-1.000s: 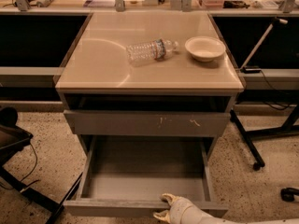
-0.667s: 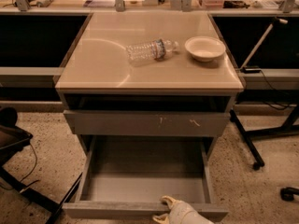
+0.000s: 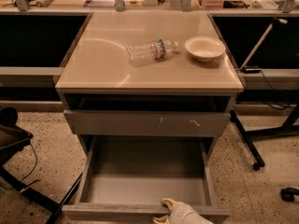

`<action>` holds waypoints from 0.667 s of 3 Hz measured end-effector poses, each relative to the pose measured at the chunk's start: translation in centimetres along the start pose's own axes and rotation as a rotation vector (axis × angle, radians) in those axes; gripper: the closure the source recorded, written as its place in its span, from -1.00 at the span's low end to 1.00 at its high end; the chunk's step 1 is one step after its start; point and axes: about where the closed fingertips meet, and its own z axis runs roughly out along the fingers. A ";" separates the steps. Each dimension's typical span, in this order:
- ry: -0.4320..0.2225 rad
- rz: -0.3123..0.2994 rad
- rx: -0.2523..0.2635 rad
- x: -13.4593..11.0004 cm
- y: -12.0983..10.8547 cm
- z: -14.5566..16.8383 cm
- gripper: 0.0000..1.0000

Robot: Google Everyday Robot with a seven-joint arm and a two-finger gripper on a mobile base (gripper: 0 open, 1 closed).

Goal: Open middle drawer

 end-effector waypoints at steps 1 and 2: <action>0.000 0.000 0.000 0.0 0.0 0.0 0.16; 0.000 0.000 0.000 0.0 0.0 0.0 -0.31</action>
Offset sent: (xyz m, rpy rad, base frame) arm 0.0000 0.0000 0.0000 0.0000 0.0000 0.0000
